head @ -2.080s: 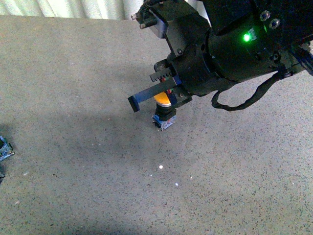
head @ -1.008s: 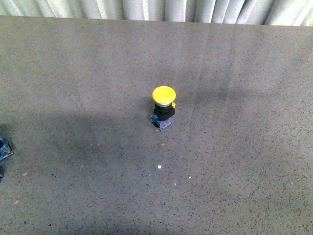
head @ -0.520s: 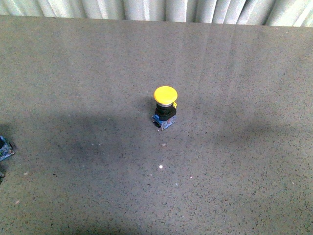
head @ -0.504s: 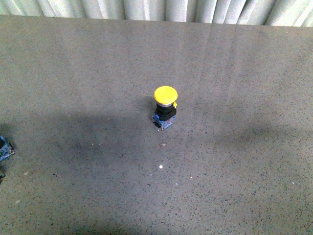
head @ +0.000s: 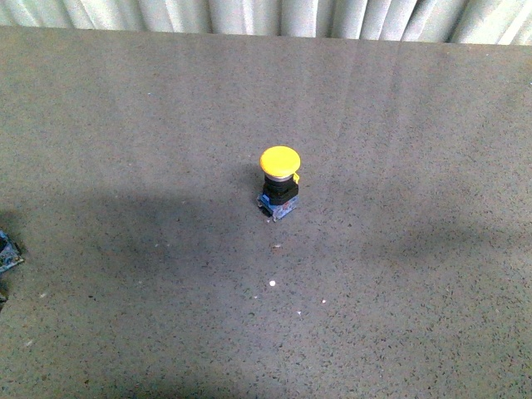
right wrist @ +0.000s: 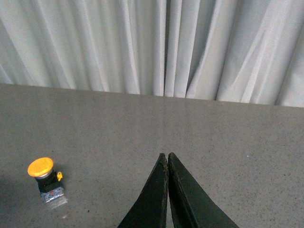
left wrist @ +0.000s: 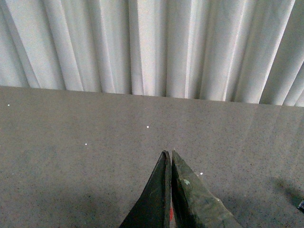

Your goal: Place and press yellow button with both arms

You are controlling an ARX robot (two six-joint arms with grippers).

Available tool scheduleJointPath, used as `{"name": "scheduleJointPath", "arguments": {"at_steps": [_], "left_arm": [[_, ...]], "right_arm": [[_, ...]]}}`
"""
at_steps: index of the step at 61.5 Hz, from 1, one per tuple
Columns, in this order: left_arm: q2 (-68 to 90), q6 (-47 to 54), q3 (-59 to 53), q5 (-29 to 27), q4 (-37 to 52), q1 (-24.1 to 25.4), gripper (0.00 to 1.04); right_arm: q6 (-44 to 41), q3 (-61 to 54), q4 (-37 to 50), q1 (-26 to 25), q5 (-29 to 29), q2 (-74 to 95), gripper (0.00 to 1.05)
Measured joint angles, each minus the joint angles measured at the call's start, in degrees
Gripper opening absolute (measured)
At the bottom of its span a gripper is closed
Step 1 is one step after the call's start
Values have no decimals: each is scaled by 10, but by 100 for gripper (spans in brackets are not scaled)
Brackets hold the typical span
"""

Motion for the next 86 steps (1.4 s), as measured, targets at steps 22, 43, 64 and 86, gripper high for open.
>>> {"name": "scheduleJointPath", "arguments": {"at_steps": [22,43,64,86], "left_arm": [[0,0,0,0,0,0,1],[0,0,0,0,0,0,1],[0,0,0,0,0,0,1],[0,0,0,0,0,0,50]], "right_arm": [[0,0,-89,0,0,-93,1],[0,0,-156,0,0,-159,1],[0,0,-265,0,0,-265,1],[0,0,-265,0,0,-266,56]]}}
